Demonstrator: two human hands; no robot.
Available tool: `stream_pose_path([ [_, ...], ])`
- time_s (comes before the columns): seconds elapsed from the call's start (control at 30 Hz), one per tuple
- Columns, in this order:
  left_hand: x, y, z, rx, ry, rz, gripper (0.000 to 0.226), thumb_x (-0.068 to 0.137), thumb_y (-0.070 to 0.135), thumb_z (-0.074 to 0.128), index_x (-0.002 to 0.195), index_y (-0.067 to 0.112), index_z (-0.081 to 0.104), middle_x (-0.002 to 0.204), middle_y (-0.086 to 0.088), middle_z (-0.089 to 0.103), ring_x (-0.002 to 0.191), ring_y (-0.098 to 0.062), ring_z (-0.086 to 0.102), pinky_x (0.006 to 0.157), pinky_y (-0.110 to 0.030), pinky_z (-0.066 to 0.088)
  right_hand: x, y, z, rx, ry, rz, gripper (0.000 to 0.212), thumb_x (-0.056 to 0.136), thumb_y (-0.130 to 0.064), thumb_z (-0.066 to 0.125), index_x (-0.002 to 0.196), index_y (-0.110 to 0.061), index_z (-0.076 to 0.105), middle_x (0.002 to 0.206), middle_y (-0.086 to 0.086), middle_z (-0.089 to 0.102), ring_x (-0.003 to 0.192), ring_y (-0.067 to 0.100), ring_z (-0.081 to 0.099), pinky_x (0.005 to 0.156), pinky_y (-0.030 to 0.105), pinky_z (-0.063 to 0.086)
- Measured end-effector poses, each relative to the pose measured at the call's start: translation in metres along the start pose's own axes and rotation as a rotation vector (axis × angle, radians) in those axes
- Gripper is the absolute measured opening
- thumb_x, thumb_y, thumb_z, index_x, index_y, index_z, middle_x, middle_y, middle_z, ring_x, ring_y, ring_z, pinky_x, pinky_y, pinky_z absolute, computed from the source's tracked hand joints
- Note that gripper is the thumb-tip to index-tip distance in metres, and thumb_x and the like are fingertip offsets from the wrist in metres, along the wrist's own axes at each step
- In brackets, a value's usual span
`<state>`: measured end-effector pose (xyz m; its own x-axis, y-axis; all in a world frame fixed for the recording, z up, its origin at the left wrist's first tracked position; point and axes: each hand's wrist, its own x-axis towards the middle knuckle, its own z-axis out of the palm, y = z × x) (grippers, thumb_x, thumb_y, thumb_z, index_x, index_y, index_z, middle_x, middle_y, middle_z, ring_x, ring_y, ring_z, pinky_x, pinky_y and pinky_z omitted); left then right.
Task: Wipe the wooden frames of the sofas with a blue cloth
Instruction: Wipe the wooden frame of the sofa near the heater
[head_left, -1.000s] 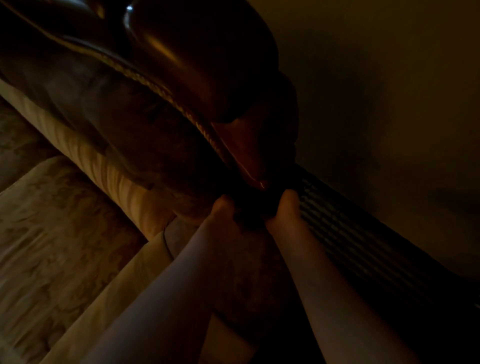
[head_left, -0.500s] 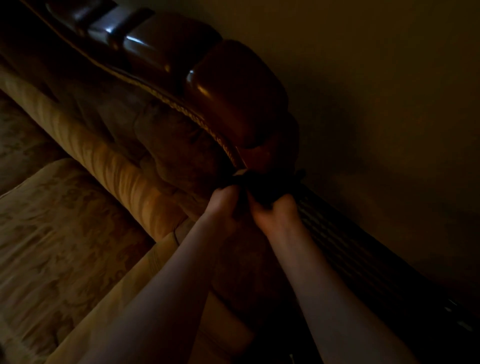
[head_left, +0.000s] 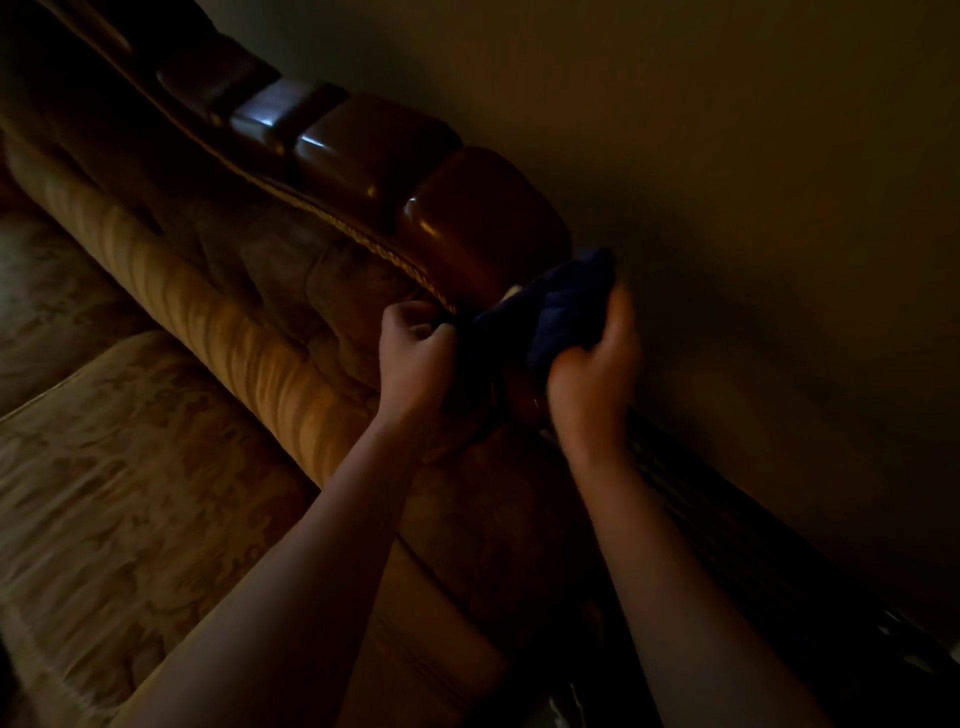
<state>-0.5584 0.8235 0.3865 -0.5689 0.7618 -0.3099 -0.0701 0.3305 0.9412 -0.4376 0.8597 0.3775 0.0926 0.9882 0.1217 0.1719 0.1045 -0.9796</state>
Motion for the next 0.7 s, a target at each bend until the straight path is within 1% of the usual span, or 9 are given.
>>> stream_pose_path([
  [0.07,0.0,-0.003,0.0,0.028,0.058,0.087,0.022,0.095,0.004,0.047,0.113,0.016,0.044,0.099,0.004,0.053,0.074,-0.009,0.057,0.061,-0.025,0.05,0.019,0.006,-0.009,0.066,0.128,-0.051,0.045,0.091,-0.001,0.05,0.133,-0.016,0.042,0.118,-0.019,0.048,0.109,-0.013,0.047,0.097,0.007,0.037],
  [0.1,0.001,-0.005,0.002,0.036,0.043,0.097,0.023,0.095,0.003,0.045,0.114,0.016,0.045,0.096,0.005,0.053,0.072,-0.01,0.056,0.059,-0.025,0.048,0.027,0.007,-0.013,0.057,0.153,-0.084,0.042,0.093,-0.004,0.049,0.133,-0.012,0.042,0.117,-0.017,0.049,0.109,-0.011,0.05,0.098,0.011,0.039],
  [0.2,0.006,-0.014,0.018,0.115,-0.072,0.039,0.029,0.096,0.003,0.044,0.123,0.012,0.047,0.096,0.003,0.059,0.075,-0.012,0.061,0.06,-0.025,0.052,0.029,0.016,0.004,-0.199,-0.001,-0.285,0.044,0.097,-0.011,0.045,0.14,-0.001,0.039,0.101,-0.005,0.057,0.091,-0.005,0.058,0.081,0.012,0.044],
  [0.23,0.008,-0.017,0.023,0.123,-0.086,0.035,0.03,0.096,0.007,0.047,0.126,0.009,0.047,0.103,-0.001,0.061,0.085,-0.014,0.063,0.07,-0.027,0.056,0.025,0.026,0.011,-0.288,-0.08,-0.355,0.046,0.097,-0.016,0.045,0.141,-0.004,0.037,0.103,0.003,0.059,0.094,0.002,0.058,0.081,0.015,0.045],
  [0.27,0.009,-0.019,0.027,0.122,-0.089,0.031,0.033,0.094,0.013,0.051,0.127,0.008,0.047,0.113,-0.007,0.06,0.098,-0.019,0.063,0.084,-0.035,0.055,0.016,0.034,0.019,-0.282,-0.177,-0.379,0.049,0.096,-0.018,0.048,0.142,-0.009,0.036,0.119,0.011,0.057,0.11,0.011,0.053,0.092,0.023,0.045],
  [0.33,0.011,-0.027,0.029,0.152,-0.081,0.004,0.042,0.092,0.018,0.057,0.131,0.009,0.043,0.125,-0.007,0.055,0.113,-0.024,0.057,0.096,-0.043,0.05,0.011,0.064,0.028,-0.423,-0.136,-0.49,0.053,0.092,-0.016,0.056,0.14,-0.015,0.033,0.141,0.017,0.041,0.131,0.025,0.035,0.107,0.037,0.034],
  [0.5,0.026,-0.051,0.018,0.277,-0.069,-0.023,0.047,0.093,0.004,0.05,0.138,0.008,0.037,0.135,-0.007,0.049,0.115,-0.02,0.055,0.088,-0.036,0.054,0.009,0.093,0.039,-0.369,0.034,-0.515,0.046,0.092,-0.012,0.054,0.134,-0.012,0.036,0.14,0.017,0.038,0.133,0.028,0.032,0.107,0.042,0.035],
  [0.6,0.03,-0.063,0.02,0.292,-0.123,-0.022,0.047,0.096,0.004,0.047,0.141,0.01,0.035,0.129,-0.001,0.048,0.093,-0.005,0.058,0.067,-0.017,0.055,0.001,0.108,0.044,-0.308,0.059,-0.471,0.054,0.088,-0.01,0.066,0.133,-0.011,0.036,0.14,0.016,0.036,0.134,0.027,0.032,0.11,0.039,0.032],
  [0.7,0.038,-0.082,0.026,0.301,-0.198,-0.028,0.043,0.097,0.007,0.046,0.139,0.014,0.037,0.122,-0.001,0.055,0.082,-0.008,0.061,0.07,-0.032,0.057,-0.015,0.137,0.036,-0.165,0.073,-0.346,0.051,0.093,-0.034,0.058,0.134,-0.01,0.039,0.136,0.01,0.045,0.128,0.02,0.043,0.107,0.028,0.037],
])
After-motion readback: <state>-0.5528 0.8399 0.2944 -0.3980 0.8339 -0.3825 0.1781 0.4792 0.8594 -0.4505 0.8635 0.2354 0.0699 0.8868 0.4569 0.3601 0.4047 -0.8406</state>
